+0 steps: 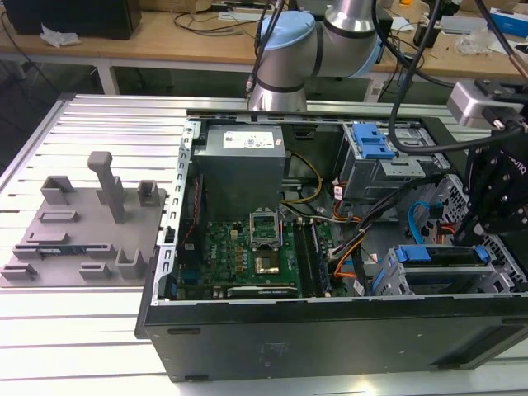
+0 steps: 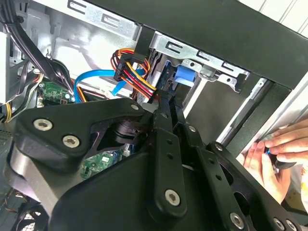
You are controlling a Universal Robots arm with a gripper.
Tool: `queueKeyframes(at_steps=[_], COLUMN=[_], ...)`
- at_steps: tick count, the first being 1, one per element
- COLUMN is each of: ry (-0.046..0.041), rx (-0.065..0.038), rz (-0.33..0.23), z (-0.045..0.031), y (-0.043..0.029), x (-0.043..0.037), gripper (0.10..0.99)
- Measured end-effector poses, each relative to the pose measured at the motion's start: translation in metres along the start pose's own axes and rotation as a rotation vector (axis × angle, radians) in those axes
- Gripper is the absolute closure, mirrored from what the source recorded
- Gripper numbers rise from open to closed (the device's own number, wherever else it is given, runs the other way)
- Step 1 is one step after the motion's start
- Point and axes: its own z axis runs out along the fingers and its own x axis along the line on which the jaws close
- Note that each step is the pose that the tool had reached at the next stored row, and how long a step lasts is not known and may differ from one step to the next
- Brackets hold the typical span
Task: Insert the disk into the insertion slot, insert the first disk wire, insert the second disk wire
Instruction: 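Insert the first disk wire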
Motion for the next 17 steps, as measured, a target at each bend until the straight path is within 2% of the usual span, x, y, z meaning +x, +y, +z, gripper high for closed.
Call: queueKeyframes(at_steps=[6,17], ry=[0.0017,0.0018], rx=[0.001,0.002], rz=[-0.019,-0.02], z=[0.0005,0.0025], y=[0.0,0.0001], x=[-0.0002,0.0001], gripper=[0.922,0.922])
